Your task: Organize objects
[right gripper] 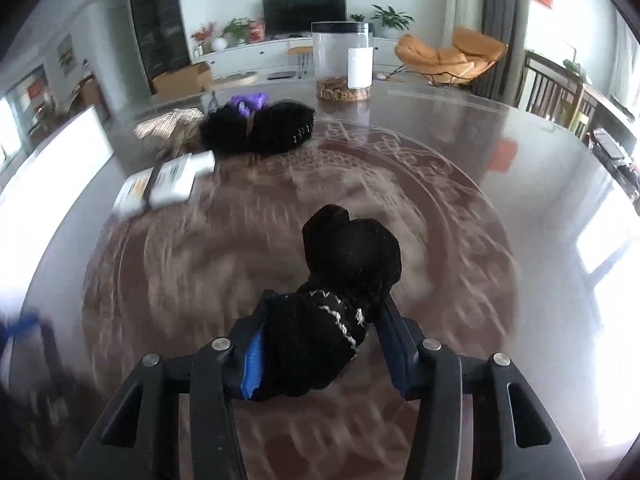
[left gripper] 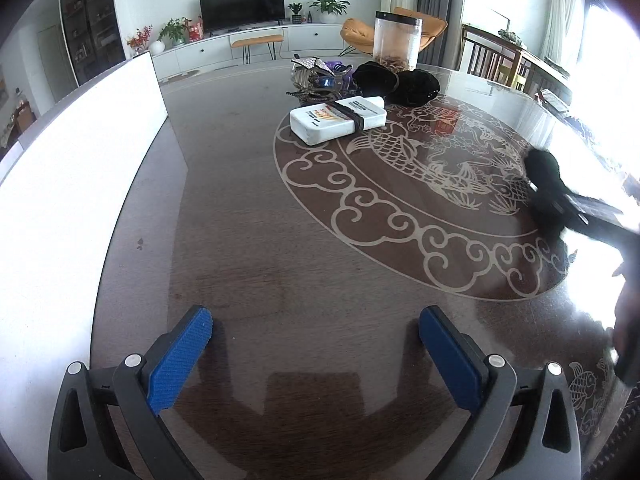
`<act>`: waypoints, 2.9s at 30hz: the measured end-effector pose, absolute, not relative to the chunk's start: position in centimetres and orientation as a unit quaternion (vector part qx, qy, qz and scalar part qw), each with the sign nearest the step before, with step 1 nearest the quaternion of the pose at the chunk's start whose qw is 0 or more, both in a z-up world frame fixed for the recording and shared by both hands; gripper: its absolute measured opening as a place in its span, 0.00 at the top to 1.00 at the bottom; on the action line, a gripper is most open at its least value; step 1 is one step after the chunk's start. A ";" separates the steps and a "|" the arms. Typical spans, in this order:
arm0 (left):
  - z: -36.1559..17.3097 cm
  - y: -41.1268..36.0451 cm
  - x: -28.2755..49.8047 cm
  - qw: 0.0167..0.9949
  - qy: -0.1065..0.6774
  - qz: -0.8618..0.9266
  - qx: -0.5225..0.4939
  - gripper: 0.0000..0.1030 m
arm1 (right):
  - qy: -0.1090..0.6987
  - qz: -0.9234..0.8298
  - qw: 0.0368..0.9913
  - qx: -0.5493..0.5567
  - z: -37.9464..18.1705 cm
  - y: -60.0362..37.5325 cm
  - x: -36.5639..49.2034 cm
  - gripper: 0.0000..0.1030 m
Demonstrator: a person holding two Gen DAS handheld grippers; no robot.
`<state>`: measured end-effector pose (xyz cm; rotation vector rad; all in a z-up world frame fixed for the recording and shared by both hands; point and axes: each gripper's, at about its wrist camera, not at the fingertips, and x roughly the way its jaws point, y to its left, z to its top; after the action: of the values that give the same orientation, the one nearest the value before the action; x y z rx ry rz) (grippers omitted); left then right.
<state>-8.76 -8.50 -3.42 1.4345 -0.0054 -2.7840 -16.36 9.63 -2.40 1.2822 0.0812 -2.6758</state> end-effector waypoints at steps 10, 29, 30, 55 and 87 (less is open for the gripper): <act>-3.3 -8.5 -11.4 -0.054 -0.030 -0.877 0.476 0.00 | 0.015 -0.899 0.077 0.431 -2.2 13.3 -11.8 0.51; -1.3 -8.5 -28.6 -0.137 -0.078 -0.861 0.484 0.00 | 0.024 -0.898 0.075 0.432 -2.2 13.4 -11.9 0.48; -1.8 -8.8 -29.0 -0.147 -0.056 -0.856 0.492 0.00 | 0.024 -0.898 0.075 0.432 -2.2 13.4 -11.9 0.48; -1.4 -1.5 -9.1 -0.073 -0.018 -0.891 0.448 0.44 | 0.022 -0.898 0.065 0.434 -2.2 13.7 -12.0 0.40; -2.9 1.1 -8.9 -0.099 -0.053 -0.884 0.455 0.00 | 0.029 -0.892 0.058 0.447 -2.6 13.5 -12.4 0.11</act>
<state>-8.91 1.07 -2.92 1.5261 -0.1772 -2.9645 -12.36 13.49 -2.65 1.3542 0.0865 -2.7047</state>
